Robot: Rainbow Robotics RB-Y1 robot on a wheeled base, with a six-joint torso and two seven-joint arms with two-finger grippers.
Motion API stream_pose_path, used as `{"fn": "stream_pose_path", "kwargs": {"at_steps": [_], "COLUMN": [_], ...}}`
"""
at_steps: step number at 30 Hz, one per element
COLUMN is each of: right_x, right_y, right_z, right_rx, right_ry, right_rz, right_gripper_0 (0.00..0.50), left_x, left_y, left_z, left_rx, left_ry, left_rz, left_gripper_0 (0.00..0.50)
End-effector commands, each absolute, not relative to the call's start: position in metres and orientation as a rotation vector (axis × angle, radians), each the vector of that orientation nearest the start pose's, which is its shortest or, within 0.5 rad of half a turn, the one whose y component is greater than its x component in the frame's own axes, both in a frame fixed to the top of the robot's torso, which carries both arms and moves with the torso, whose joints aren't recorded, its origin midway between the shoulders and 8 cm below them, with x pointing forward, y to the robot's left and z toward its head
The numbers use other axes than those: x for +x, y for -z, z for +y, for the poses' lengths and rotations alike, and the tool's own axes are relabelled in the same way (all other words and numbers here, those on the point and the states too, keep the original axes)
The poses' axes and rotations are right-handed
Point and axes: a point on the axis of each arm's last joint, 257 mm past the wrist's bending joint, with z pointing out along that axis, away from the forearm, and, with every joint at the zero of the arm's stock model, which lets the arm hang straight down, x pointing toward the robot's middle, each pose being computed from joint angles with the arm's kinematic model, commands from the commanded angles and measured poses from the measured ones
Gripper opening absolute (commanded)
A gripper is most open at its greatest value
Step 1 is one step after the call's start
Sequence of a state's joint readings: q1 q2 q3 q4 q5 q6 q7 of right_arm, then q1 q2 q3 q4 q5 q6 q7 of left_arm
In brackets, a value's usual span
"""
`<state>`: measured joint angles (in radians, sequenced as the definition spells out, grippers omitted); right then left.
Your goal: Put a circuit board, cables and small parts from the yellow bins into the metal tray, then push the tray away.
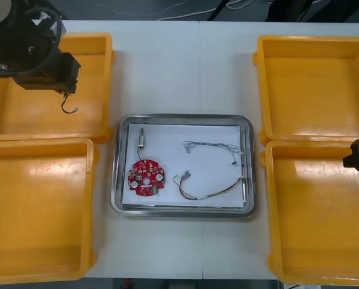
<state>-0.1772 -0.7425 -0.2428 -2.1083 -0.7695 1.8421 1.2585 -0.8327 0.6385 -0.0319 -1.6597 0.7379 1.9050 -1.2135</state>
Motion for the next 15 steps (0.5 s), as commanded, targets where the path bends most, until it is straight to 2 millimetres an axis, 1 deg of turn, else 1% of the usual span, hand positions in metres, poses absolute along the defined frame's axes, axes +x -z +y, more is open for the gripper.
{"fn": "stream_pose_path", "kwargs": {"at_steps": [1, 2, 4, 5, 8, 9, 11, 15], "right_x": [0.392, 0.392, 0.392, 0.392, 0.392, 0.392, 0.392, 0.392], "right_y": [0.18, 0.18, 0.18, 0.18, 0.18, 0.18, 0.18, 0.18], "right_z": [-0.374, -0.374, -0.374, -0.374, -0.374, -0.374, -0.374, -0.374], "right_rx": [0.057, 0.057, 0.057, 0.057, 0.057, 0.057, 0.057, 0.057], "right_ry": [0.018, 0.018, 0.018, 0.018, 0.018, 0.018, 0.018, 0.018], "right_rz": [2.651, 2.651, 2.651, 2.651, 2.651, 2.651, 2.651, 2.651], "right_gripper_0": [0.5, 0.5, 0.5, 0.5, 0.5, 0.5, 0.5, 0.5], "left_x": [0.504, 0.503, 0.5, 0.499, 0.496, 0.496, 0.496, 0.496], "left_y": [0.093, 0.094, 0.097, 0.099, 0.107, 0.109, 0.116, 0.127], "left_z": [0.209, 0.207, 0.192, 0.188, 0.165, 0.16, 0.142, 0.121], "left_rx": [0.148, 0.137, 0.105, 0.094, 0.045, 0.043, 0.014, -0.003], "left_ry": [0.123, 0.121, 0.121, 0.119, 0.117, 0.118, 0.131, 0.139], "left_rz": [2.634, 2.634, 2.628, 2.628, 2.611, 2.609, 2.593, 2.576], "left_gripper_0": [0.0, 0.0, 0.0, 0.0, 0.0, 0.0, 0.0, 0.0]}}
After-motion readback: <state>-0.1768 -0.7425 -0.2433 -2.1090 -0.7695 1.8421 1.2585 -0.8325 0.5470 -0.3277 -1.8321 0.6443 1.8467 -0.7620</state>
